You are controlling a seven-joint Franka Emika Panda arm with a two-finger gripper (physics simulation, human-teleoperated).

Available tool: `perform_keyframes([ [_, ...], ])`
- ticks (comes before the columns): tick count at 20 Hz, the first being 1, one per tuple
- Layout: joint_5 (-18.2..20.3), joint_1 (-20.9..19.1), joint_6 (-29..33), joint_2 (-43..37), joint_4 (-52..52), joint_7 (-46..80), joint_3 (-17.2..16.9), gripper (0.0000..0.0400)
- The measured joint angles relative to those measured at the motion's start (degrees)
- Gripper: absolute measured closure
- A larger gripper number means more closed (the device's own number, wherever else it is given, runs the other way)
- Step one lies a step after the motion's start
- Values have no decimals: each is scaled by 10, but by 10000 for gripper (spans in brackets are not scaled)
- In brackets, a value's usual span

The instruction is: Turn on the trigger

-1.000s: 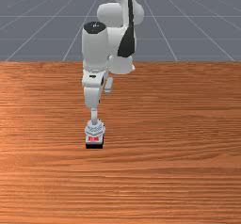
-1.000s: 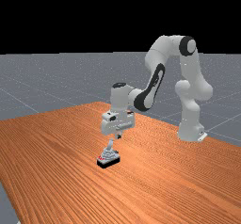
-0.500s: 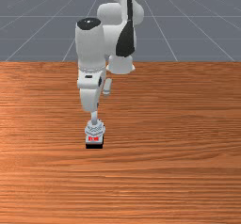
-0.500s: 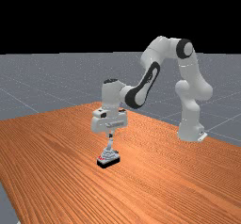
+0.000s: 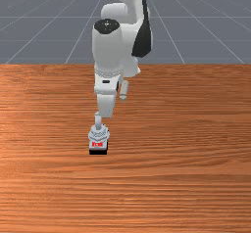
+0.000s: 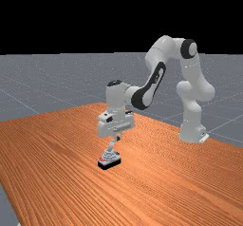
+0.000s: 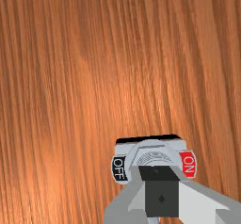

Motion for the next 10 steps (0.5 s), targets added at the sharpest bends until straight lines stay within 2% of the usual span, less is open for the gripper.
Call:
perform_keyframes([
  [2,-1,7,-9,2,4,11,2,400],
  [4,-1,11,33,-11,-22,8,6,400],
  [8,-5,11,43,-27,-48,-11,11,400],
  [9,31,4,39,-26,-47,-10,21,400],
  [10,1,19,82,-36,-69,21,10,400],
])
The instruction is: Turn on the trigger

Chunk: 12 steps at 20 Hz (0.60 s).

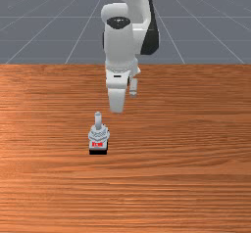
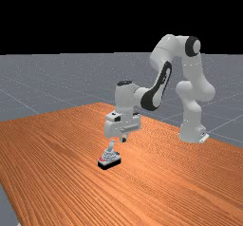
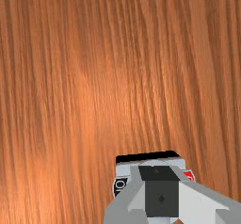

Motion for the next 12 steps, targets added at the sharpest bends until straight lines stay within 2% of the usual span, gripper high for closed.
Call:
perform_keyframes([
  [1,0,2,23,-4,-11,2,1,400],
  [3,-5,5,-30,6,15,-12,7,400],
  [8,-8,13,-33,10,22,-24,15,400],
  [9,89,-29,-59,17,34,-94,42,400],
  [10,113,-53,-80,25,47,-138,45,400],
  [12,127,-97,-106,40,74,-200,35,400],
])
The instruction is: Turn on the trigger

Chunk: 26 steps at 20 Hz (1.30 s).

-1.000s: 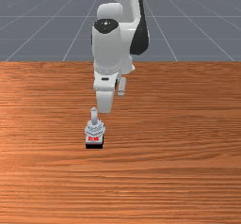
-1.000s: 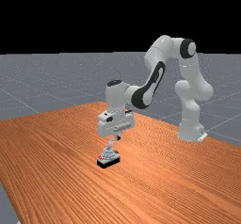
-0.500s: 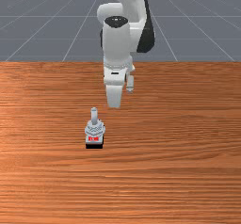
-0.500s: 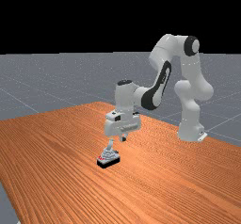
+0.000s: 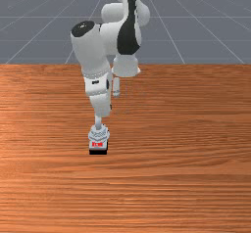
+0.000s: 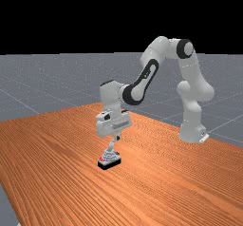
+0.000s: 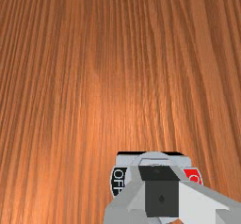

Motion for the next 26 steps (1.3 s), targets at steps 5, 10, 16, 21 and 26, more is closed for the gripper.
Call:
perform_keyframes([
  [5,-86,3,36,-3,-6,58,-53,400],
  [10,-71,6,95,30,-17,88,-55,400],
  [16,-134,51,114,29,-36,153,-83,397],
  [21,-115,20,113,27,-38,63,-54,387],
  [26,-125,17,121,24,-45,46,-51,383],
])
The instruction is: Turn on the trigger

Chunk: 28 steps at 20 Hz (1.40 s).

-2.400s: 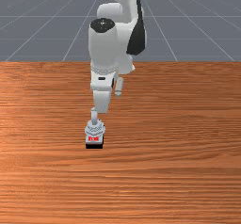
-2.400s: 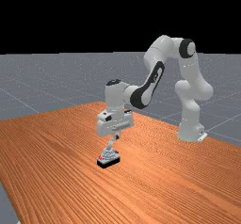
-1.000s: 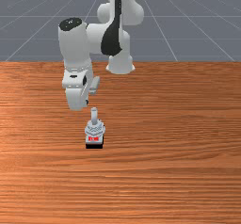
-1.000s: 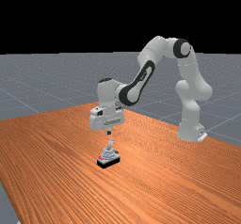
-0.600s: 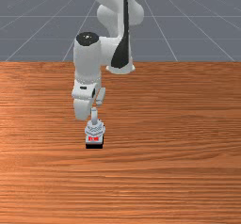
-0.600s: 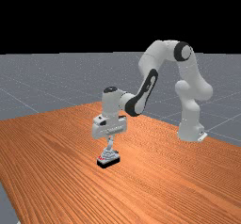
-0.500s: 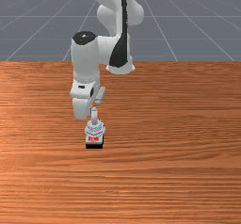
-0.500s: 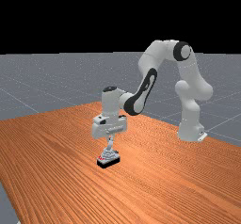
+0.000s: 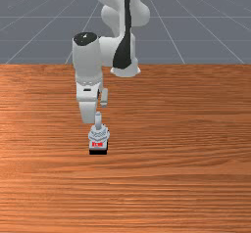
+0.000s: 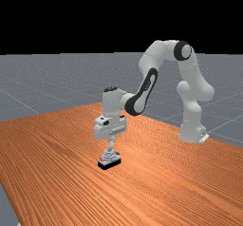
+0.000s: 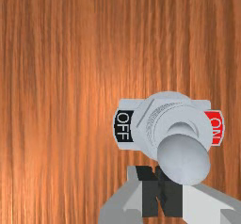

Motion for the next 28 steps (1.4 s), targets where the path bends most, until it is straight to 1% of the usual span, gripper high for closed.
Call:
perform_keyframes([
  [1,-11,-13,3,-1,-2,-66,12,379],
  [2,-7,-6,4,-1,-3,-30,6,381],
  [4,-18,-18,8,-4,-8,-86,16,381],
  [5,-17,-12,10,-6,-11,-58,11,379],
  [6,4,11,56,-14,-36,65,-9,381],
  [7,1,14,56,-15,-38,78,-12,374],
  [8,-2,27,18,-11,-22,129,-23,378],
  [9,-1,35,18,-11,-24,168,-30,381],
  [10,-4,32,20,-12,-26,154,-28,382],
  [11,-1,22,70,-21,-50,120,-19,386],
  [13,-1,23,80,-23,-57,126,-19,389],
  [14,-12,24,36,-17,-37,115,-20,388],
  [16,-13,23,37,-18,-39,112,-20,393],
  [19,-14,28,39,-20,-42,133,-23,389],
  [20,-39,47,42,-20,-45,172,-40,395],
  [21,-11,43,29,-23,-42,200,-38,396],
  [23,2,55,4,3,6,277,-51,400],
  [24,5,55,-9,19,33,286,-53,380],
  [25,5,51,-19,32,57,274,-51,374],
  [26,2,46,-25,43,76,246,-44,394],
  [28,-9,31,-22,46,82,165,-26,399],
])
